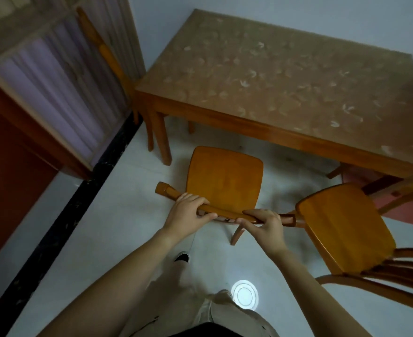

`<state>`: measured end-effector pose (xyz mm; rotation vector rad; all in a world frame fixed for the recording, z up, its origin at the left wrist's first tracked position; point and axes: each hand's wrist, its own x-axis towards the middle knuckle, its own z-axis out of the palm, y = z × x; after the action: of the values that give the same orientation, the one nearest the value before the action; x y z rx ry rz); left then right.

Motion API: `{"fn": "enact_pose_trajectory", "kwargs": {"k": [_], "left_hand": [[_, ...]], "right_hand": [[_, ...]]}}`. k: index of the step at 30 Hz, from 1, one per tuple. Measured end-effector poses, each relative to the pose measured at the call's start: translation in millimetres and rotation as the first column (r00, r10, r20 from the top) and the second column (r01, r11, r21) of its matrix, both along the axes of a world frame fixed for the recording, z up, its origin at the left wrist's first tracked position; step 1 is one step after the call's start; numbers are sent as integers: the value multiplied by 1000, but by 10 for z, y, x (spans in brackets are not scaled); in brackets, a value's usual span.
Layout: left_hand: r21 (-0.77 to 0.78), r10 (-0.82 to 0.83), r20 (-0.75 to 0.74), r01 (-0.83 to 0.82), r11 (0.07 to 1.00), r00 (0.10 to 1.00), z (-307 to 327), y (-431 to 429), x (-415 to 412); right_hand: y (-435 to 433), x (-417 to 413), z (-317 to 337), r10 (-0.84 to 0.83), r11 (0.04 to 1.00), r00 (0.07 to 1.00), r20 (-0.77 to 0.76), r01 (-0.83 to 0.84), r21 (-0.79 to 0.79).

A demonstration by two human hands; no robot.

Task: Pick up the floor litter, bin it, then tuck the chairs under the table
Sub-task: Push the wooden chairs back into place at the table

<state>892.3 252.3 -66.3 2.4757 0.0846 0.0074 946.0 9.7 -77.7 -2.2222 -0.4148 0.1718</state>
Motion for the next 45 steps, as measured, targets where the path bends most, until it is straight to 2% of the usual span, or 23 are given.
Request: {"fn": "enact_pose_trajectory", "kwargs": {"k": [5, 9, 22, 39, 45], "left_hand": [[-89, 141, -5, -141, 986, 990, -55, -85, 26], [-90, 103, -20, -104, 990, 994, -58, -64, 178], [-107, 35, -3, -35, 994, 999, -107, 94, 712], [-139, 23, 17, -20, 990, 1000, -56, 891, 2052], [-138, 11, 25, -7, 990, 1000, -90, 1197, 2481]], "right_hand": [[-2, 40, -14, -1, 997, 1000, -16, 3, 80], [-50, 139, -95, -51, 995, 998, -30, 53, 83], [27, 633, -117, -37, 995, 997, -62, 43, 87], [811, 1876, -108, -120, 986, 978, -173, 137, 94], [1129, 2255, -164, -125, 988, 984, -129, 135, 72]]}}
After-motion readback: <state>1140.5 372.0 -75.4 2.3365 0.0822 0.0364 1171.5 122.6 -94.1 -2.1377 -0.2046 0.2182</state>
